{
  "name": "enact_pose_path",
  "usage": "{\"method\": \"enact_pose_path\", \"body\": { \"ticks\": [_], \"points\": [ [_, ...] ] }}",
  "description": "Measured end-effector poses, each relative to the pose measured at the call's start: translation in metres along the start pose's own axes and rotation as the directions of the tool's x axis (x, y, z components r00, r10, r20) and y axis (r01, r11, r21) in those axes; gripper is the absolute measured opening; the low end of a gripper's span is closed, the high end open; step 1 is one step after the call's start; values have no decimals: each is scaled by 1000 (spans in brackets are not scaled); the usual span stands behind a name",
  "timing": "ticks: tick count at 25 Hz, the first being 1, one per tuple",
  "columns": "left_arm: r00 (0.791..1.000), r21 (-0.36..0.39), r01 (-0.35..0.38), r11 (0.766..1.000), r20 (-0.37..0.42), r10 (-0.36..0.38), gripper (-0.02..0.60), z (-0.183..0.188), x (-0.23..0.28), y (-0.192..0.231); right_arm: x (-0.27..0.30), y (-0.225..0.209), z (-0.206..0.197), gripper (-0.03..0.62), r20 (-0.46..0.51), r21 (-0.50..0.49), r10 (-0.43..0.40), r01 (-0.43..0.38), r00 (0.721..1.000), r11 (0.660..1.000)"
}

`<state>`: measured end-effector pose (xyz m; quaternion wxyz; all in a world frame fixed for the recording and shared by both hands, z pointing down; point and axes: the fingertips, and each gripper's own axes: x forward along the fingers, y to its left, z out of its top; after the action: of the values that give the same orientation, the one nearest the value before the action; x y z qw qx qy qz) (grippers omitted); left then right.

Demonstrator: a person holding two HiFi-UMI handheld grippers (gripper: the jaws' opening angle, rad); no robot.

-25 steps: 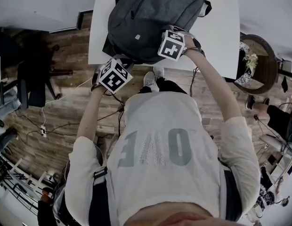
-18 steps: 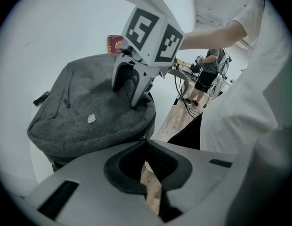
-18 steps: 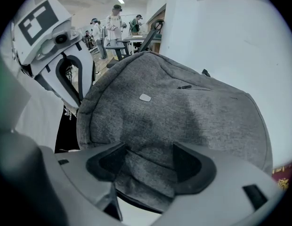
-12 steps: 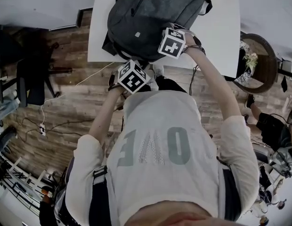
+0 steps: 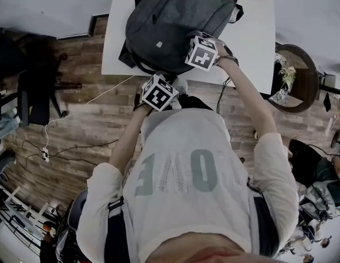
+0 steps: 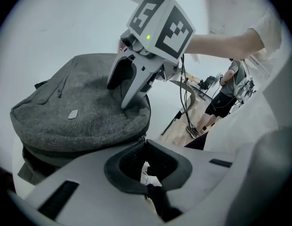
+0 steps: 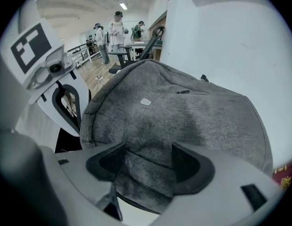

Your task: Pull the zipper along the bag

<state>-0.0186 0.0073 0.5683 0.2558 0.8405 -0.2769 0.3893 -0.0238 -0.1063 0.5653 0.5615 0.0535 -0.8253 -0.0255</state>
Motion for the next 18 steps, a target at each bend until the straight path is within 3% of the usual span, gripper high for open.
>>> {"method": "enact_pose_path", "body": {
  "ticks": [4,7,9,13,18],
  "points": [
    [1000,-5,-22,1000,5,22,29,-3,1,0,-24,-28,6,307,63,-27,-127,129,990,991],
    [1000,-24,-24,999,20,24,29,-2,3,1,-44,-76,2,308,51,-57,-226,229,973,972],
    [999,-38,-21,999,25,22,29,-3,4,1,-50,-109,-5,308,25,-12,-256,256,966,967],
    [999,-39,-19,999,26,21,29,-2,3,1,-40,-140,-31,308,-16,209,-182,182,983,961],
    [997,-9,-73,997,4,73,28,-9,-4,14,-37,-137,-44,308,34,409,-159,132,987,903]
  ]
}}
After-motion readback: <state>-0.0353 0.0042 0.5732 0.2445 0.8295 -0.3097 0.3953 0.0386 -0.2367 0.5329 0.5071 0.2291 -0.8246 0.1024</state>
